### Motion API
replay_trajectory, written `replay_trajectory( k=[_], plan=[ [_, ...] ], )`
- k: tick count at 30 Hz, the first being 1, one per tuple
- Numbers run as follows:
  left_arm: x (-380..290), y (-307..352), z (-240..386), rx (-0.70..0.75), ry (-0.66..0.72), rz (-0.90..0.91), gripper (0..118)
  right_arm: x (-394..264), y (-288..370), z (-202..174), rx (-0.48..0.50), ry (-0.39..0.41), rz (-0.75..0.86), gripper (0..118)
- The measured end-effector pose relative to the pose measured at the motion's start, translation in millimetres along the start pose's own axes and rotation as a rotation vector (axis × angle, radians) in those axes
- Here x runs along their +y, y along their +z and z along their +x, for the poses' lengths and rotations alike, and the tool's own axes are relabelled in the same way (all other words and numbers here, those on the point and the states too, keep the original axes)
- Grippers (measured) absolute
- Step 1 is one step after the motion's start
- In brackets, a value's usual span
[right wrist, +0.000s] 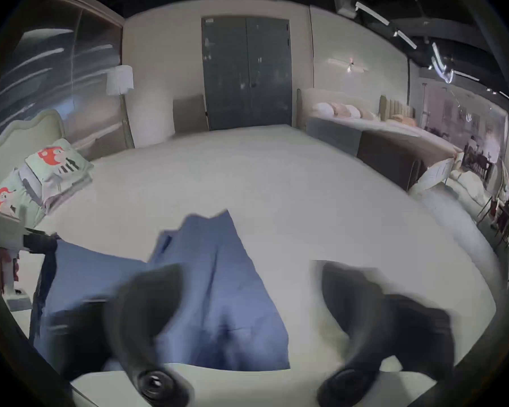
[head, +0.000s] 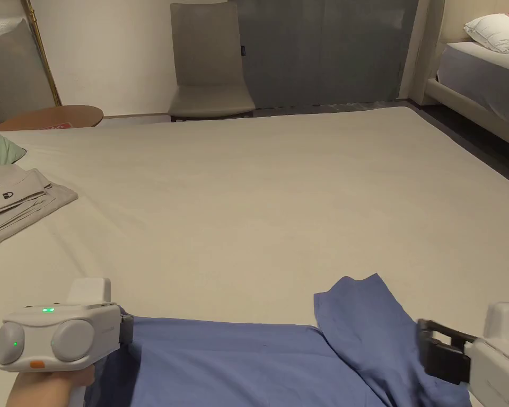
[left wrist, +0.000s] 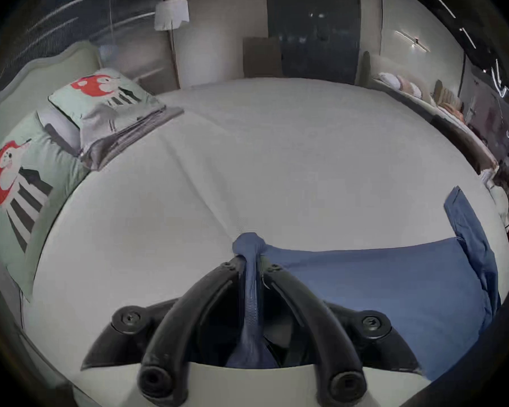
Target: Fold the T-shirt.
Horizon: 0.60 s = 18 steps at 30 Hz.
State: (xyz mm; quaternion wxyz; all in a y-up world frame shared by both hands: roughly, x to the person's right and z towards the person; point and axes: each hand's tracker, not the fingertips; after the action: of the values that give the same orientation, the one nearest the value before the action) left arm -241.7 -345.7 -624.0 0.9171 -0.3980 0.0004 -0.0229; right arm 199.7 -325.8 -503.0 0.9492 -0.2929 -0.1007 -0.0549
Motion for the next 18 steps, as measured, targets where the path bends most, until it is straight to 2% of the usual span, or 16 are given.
replay_trajectory(
  k=[1, 2, 6, 7, 9, 10, 11, 13, 14, 15, 18],
  plan=[
    [-1.2, 4.4, -1.1, -0.002, 0.007, 0.008, 2, 3.8, -15.6, 2.7, 0.001, 0.001, -0.072, 108],
    [-2.4, 7.9, -2.1, -0.004, 0.016, 0.014, 2, 4.7, -24.0, 3.6, 0.005, -0.007, -0.069, 118],
    [-4.9, 13.6, -7.2, -0.002, 0.023, 0.023, 2, 1.4, -66.1, 2.5, -0.054, 0.055, -0.232, 106],
    [-4.4, 12.4, -9.1, -0.001, 0.027, 0.022, 2, -3.0, -73.7, 1.1, -0.054, 0.058, -0.273, 101],
    [-6.3, 14.5, -10.0, 0.001, 0.032, 0.022, 2, -12.8, -81.3, -3.3, -0.031, 0.079, -0.335, 71],
    [-7.1, 16.3, -10.1, 0.005, 0.035, 0.022, 2, -18.0, -78.4, -6.6, -0.019, 0.084, -0.302, 66],
    [-6.2, 14.5, -12.3, 0.007, 0.037, 0.020, 2, -16.8, -70.1, -9.6, -0.057, 0.117, -0.238, 57],
    [-6.7, 20.7, -14.3, 0.006, 0.040, 0.025, 2, -14.1, -58.6, -12.3, -0.009, 0.127, -0.229, 4],
    [-6.3, 25.7, -15.3, 0.008, 0.043, 0.032, 2, -14.9, -49.5, -13.3, -0.057, 0.140, -0.194, 2],
    [-5.4, 31.5, -15.9, 0.009, 0.046, 0.037, 2, -14.1, -40.4, -10.8, -0.054, 0.156, -0.160, 2],
    [-4.0, 58.8, -22.4, 0.003, 0.072, 0.076, 2, -7.0, -8.7, 0.6, -0.026, 0.099, -0.075, 2]
  ],
)
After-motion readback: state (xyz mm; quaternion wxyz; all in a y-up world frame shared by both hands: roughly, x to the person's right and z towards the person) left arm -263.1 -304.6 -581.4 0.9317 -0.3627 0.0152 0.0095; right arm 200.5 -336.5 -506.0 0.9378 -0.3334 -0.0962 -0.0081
